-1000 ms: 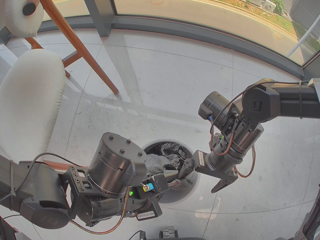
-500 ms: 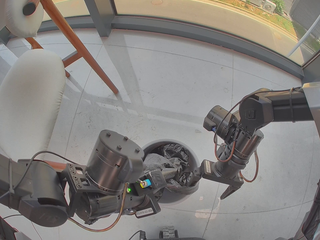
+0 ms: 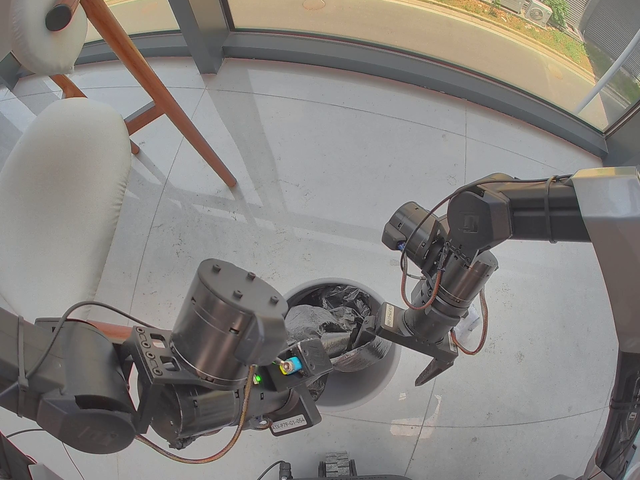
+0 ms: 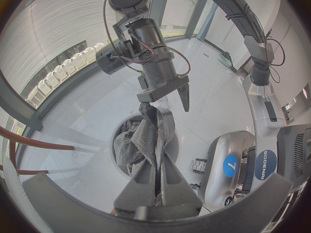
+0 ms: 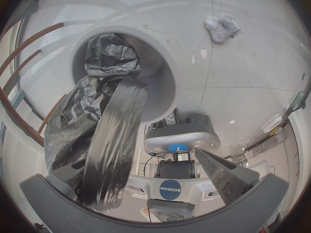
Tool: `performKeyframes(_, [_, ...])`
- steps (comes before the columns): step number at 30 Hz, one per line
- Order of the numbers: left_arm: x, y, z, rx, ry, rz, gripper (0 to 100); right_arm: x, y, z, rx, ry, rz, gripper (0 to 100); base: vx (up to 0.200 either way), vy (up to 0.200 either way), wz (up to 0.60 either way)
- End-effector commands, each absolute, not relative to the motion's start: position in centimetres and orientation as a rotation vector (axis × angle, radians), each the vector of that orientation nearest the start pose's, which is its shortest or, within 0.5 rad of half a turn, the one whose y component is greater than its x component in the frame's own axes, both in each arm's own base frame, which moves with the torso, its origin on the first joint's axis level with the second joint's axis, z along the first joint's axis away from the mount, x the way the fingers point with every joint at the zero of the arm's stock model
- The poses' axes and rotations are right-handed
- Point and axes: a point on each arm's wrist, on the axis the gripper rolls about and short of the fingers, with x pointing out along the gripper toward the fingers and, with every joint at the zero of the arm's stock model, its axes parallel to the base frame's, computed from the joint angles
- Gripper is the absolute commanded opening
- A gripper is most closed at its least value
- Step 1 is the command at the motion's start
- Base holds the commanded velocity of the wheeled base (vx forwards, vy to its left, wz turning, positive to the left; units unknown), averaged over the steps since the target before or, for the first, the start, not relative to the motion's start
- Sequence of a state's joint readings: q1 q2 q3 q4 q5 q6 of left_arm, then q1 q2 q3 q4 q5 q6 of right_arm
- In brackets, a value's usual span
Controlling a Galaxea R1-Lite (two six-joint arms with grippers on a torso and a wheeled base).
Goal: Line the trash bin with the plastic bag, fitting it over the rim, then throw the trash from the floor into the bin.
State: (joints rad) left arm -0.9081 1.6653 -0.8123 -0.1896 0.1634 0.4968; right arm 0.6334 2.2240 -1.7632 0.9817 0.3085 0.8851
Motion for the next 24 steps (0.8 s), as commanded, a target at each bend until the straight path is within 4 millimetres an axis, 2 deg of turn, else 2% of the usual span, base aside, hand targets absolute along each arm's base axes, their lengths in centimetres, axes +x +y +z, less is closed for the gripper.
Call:
performKeyframes(1, [17.5,-21.9,15.4,0.806,0.398,-0.858,0,31.0,23.4,12.1,0.428,1.679,0.053,100,0.000,0.000,0.00])
performKeyframes(3, [17.6,-21.9,15.4,0.806,0.397,-0.858,0,31.1,23.3,12.1,0.430,1.673,0.047,100,0.000,0.000,0.00])
performKeyframes(4, [17.6,-21.9,15.5,0.804,0.395,-0.859,0,31.2,23.1,12.1,0.434,1.672,0.044,0,0.000,0.000,0.00])
performKeyframes(11, [17.5,-21.8,15.3,0.806,0.402,-0.860,0,31.6,22.8,12.6,0.440,1.648,0.054,0,0.000,0.000,0.00])
performKeyframes(18, [17.4,-21.8,15.1,0.806,0.409,-0.864,0,31.6,23.4,14.2,0.332,1.545,0.130,0,0.000,0.000,0.00])
performKeyframes(24, [17.4,-21.9,15.2,0.757,0.425,-0.848,0,30.3,24.6,15.6,0.277,1.504,0.201,0,0.000,0.000,0.00])
